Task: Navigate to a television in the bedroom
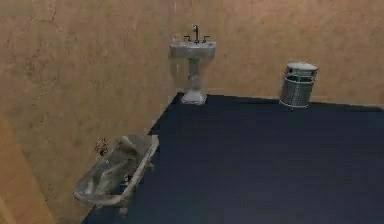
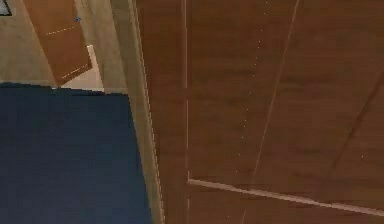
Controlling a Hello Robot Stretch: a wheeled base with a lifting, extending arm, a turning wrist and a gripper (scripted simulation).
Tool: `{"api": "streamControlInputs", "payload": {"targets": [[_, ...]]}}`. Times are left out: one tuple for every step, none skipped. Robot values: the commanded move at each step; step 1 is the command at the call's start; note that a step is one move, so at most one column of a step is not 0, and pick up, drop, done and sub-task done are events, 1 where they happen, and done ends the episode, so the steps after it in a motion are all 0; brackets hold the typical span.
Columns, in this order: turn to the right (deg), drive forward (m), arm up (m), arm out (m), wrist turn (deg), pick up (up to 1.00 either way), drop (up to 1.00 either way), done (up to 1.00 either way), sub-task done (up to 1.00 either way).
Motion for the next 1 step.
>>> {"api": "streamControlInputs", "payload": {"targets": [[36.0, 0.0, 0.0, 0.0, 0.0, 0.0, 0.0, 0.0, 0.0]]}}
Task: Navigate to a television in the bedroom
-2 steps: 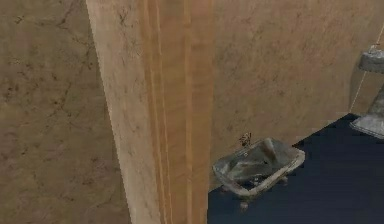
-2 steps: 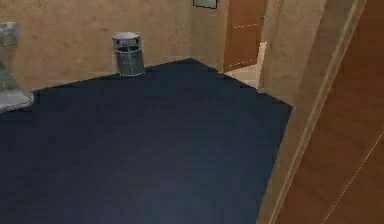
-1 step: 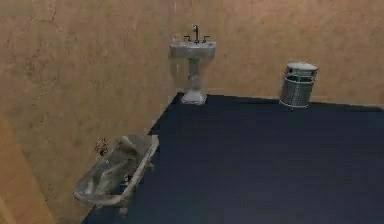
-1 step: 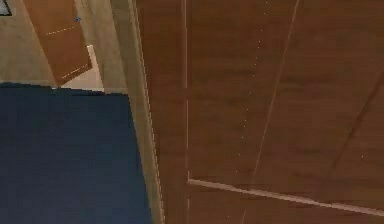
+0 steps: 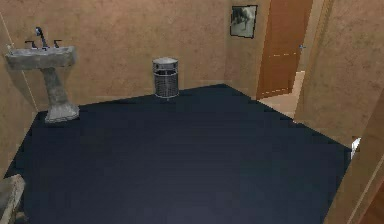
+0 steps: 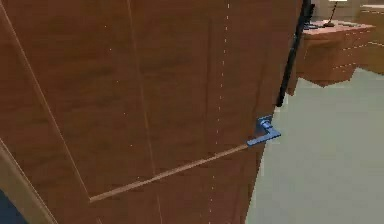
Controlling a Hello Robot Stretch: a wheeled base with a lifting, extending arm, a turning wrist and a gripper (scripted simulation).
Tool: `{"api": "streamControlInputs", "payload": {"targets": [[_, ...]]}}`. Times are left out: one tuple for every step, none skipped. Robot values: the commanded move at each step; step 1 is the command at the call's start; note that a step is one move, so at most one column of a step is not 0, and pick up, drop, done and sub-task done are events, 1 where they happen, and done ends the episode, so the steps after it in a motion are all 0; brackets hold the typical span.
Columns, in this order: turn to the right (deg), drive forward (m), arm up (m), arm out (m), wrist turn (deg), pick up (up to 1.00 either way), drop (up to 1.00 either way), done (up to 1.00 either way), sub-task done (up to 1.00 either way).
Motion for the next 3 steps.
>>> {"api": "streamControlInputs", "payload": {"targets": [[0.0, 0.3, 0.0, 0.0, 0.0, 0.0, 0.0, 0.0, 0.0], [15.0, 0.0, 0.0, 0.0, 0.0, 0.0, 0.0, 0.0, 0.0], [0.0, 0.45, 0.0, 0.0, 0.0, 0.0, 0.0, 0.0, 0.0]]}}
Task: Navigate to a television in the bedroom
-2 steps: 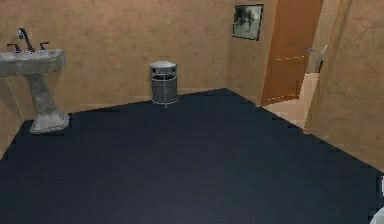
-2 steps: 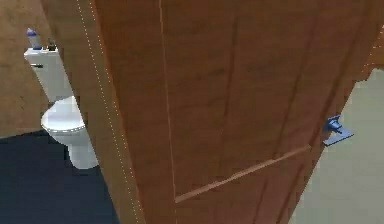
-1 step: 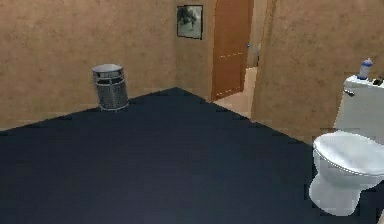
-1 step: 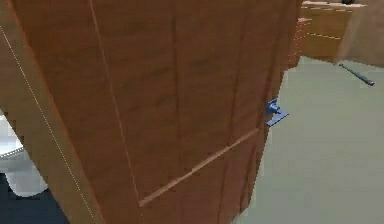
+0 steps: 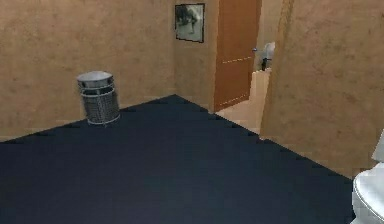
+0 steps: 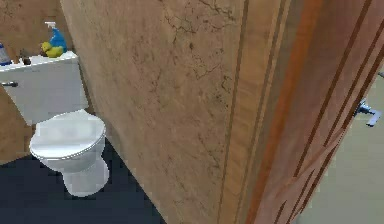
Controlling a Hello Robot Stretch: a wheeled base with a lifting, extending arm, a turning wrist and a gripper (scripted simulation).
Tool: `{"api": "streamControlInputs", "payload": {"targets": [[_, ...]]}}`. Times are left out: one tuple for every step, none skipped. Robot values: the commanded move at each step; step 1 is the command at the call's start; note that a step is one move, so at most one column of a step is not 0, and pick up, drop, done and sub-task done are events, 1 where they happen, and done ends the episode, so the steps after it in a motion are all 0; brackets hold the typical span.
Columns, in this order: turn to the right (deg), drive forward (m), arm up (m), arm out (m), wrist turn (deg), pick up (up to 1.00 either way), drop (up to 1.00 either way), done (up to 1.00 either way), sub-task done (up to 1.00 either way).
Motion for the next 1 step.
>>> {"api": "streamControlInputs", "payload": {"targets": [[9.0, 0.0, 0.0, 0.0, 0.0, 0.0, 0.0, 0.0, 0.0]]}}
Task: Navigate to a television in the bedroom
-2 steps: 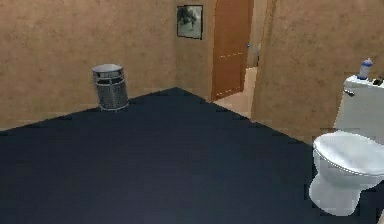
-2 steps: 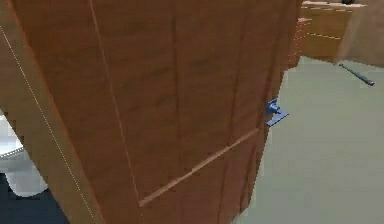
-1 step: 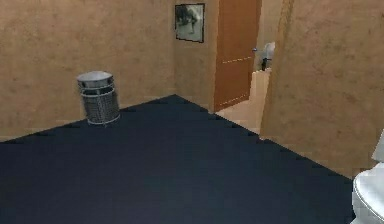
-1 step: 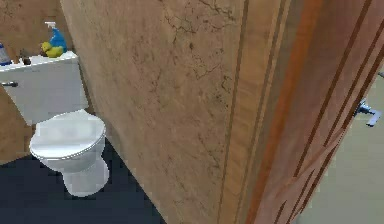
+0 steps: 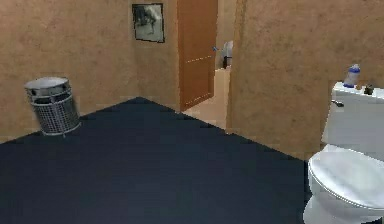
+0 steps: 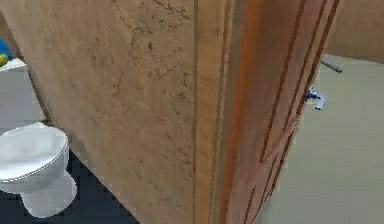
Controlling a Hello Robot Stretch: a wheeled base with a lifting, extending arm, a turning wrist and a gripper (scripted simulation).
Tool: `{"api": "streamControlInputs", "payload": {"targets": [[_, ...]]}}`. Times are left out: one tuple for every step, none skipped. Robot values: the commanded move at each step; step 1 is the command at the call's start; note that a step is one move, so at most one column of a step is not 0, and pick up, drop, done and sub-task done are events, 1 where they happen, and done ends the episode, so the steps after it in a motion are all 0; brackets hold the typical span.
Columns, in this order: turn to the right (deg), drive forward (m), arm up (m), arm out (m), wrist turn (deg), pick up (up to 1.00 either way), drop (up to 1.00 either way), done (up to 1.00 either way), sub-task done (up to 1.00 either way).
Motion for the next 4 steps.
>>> {"api": "streamControlInputs", "payload": {"targets": [[0.0, 1.0, 0.0, 0.0, 0.0, 0.0, 0.0, 0.0, 0.0], [0.0, 1.0, 0.0, 0.0, 0.0, 0.0, 0.0, 0.0, 0.0], [12.0, 0.0, 0.0, 0.0, 0.0, 0.0, 0.0, 0.0, 0.0], [0.0, 0.2, 0.0, 0.0, 0.0, 0.0, 0.0, 0.0, 0.0]]}}
